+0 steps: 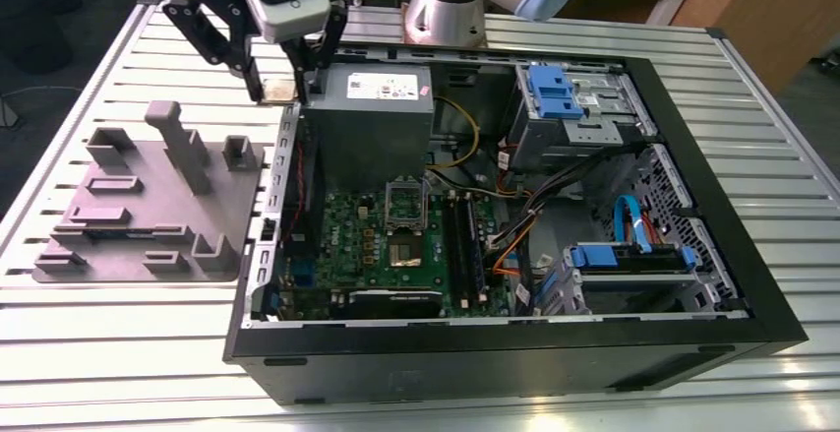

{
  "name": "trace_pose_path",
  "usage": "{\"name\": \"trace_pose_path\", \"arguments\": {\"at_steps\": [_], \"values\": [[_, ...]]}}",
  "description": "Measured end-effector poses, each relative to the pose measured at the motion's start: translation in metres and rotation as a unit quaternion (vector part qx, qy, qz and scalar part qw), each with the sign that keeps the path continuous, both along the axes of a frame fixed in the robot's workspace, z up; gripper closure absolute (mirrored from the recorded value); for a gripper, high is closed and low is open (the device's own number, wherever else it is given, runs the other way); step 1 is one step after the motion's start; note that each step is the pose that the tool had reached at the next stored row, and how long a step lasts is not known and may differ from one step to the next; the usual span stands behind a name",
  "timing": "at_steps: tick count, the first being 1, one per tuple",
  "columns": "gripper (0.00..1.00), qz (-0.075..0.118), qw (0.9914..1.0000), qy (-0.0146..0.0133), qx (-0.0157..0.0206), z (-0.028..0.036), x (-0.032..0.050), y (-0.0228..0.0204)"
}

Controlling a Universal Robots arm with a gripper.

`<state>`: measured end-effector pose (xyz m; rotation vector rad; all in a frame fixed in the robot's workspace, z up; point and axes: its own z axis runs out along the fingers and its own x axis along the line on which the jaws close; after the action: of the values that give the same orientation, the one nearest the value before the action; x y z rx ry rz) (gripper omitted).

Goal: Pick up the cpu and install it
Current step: 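Pick up the cpu and move it towards the insertion slot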

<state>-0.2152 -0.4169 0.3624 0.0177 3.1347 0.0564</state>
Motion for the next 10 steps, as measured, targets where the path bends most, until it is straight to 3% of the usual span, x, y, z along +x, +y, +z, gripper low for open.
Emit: {"name": "trace_pose_path", "arguments": {"at_steps": [10], "values": [[0.53, 0.0, 1.0, 0.0, 0.0, 0.0, 0.0027, 0.0]]}}
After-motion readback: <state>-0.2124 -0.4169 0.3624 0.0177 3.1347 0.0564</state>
